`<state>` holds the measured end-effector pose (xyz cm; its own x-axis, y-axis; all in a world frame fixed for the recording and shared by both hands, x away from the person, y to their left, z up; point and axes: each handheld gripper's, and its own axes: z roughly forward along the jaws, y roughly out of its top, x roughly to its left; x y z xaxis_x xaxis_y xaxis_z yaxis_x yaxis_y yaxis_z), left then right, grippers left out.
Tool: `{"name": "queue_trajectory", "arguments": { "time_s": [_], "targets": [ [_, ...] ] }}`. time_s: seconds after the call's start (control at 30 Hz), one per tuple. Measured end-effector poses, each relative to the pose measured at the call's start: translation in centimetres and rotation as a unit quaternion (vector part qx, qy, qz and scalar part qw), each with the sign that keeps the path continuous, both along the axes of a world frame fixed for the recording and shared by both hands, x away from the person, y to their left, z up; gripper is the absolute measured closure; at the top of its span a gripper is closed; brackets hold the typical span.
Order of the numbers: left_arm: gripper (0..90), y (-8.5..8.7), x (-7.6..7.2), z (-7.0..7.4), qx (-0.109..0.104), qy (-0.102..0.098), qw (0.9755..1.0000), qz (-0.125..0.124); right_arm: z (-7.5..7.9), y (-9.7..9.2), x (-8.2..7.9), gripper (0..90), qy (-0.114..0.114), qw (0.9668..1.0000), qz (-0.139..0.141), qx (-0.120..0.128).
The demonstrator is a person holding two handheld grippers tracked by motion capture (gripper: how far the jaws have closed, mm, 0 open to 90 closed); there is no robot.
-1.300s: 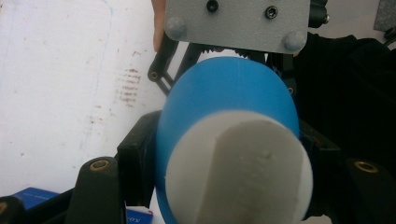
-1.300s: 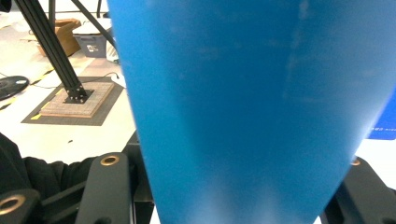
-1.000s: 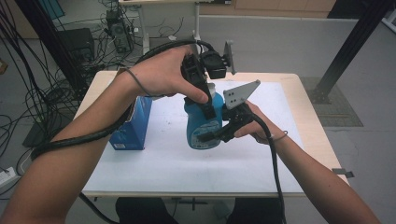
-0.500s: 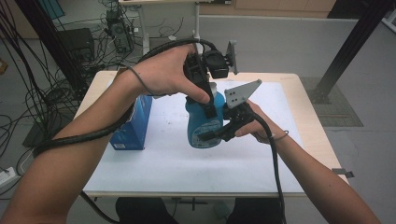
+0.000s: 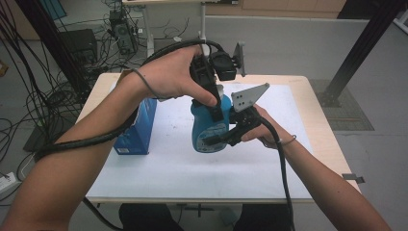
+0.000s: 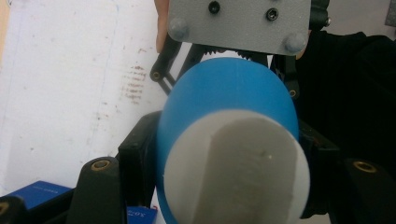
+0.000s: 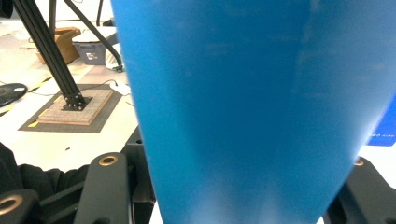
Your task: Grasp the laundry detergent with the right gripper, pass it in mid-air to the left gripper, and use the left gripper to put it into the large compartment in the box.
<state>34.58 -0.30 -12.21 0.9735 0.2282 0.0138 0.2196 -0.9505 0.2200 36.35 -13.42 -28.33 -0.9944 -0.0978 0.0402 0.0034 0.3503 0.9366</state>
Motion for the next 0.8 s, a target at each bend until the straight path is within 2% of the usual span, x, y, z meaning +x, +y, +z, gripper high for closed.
{"name": "queue_trajectory", "arguments": {
  "time_s": [0.17,0.47,0.53,0.67,0.8],
  "targets": [
    [37.4,0.0,0.1,0.0,0.005,-0.004,1.0,0.003,-0.2,0.1,-0.1,34.6,-0.005,1.0,-0.001,-0.008],
    [37.4,0.3,0.5,-0.1,0.008,-0.005,0.9998,0.015,-0.4,-0.1,0.2,14.0,0.013,0.9996,-0.018,-0.016],
    [37.4,0.4,0.6,-0.1,0.007,-0.002,0.9998,0.019,-0.3,-0.2,0.3,10.3,0.005,0.9996,-0.021,-0.021],
    [37.4,0.7,0.7,-0.1,0.009,0.003,0.9997,0.023,0.0,-0.5,0.2,9.4,-0.005,0.9989,-0.029,-0.036],
    [37.4,0.8,0.6,-0.1,0.012,-0.005,0.9996,0.025,0.2,-1.0,0.3,8.9,-0.012,0.9982,-0.033,-0.048]
  ]
}}
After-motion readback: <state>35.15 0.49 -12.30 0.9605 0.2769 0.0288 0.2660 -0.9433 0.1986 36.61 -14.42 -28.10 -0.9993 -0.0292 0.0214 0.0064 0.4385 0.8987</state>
